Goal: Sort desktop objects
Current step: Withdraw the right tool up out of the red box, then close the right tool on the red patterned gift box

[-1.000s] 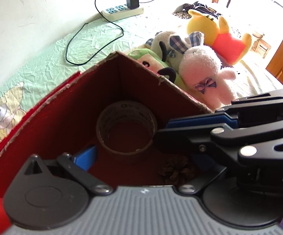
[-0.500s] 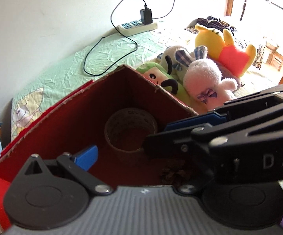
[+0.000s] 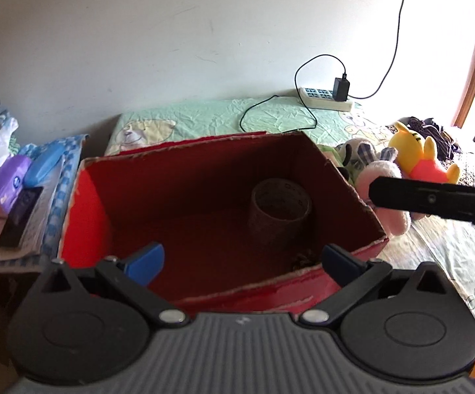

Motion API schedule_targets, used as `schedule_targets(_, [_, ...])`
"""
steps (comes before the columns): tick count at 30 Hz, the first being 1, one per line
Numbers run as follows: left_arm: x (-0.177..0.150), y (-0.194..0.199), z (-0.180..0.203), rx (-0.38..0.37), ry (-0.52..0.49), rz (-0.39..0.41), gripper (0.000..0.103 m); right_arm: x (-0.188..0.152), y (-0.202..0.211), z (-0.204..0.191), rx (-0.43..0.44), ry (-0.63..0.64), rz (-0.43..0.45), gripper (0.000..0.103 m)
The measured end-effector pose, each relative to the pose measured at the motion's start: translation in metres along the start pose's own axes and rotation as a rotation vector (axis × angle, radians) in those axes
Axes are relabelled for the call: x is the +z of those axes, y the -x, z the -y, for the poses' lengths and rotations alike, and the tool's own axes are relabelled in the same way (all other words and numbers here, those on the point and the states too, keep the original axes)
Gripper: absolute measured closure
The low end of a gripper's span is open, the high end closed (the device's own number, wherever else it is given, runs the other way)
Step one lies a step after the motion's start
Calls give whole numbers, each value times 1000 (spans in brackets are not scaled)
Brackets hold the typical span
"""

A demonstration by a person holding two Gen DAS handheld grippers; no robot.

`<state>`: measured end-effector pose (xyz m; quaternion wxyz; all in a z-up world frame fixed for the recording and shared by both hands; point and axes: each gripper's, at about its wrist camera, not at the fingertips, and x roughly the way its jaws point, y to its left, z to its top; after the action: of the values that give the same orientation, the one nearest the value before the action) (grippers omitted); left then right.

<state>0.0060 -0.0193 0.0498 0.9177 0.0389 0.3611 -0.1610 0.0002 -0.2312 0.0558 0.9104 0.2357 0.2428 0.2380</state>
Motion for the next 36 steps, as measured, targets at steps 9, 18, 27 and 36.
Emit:
schedule_targets(9, [-64, 13, 10, 24, 110, -97, 1, -37, -9, 0, 85, 32, -149, 50])
schedule_targets(18, [-85, -5, 11, -14, 174, -183, 2, -69, -21, 23, 26, -120, -296, 51])
schedule_targets(27, [-93, -25, 3, -54, 225, -239, 2, -75, -31, 27, 10, -180, -354, 51])
schedule_targets(36, [-101, -46, 11, -51, 202, -293, 2, -85, -56, 41, 24, -279, -457, 51])
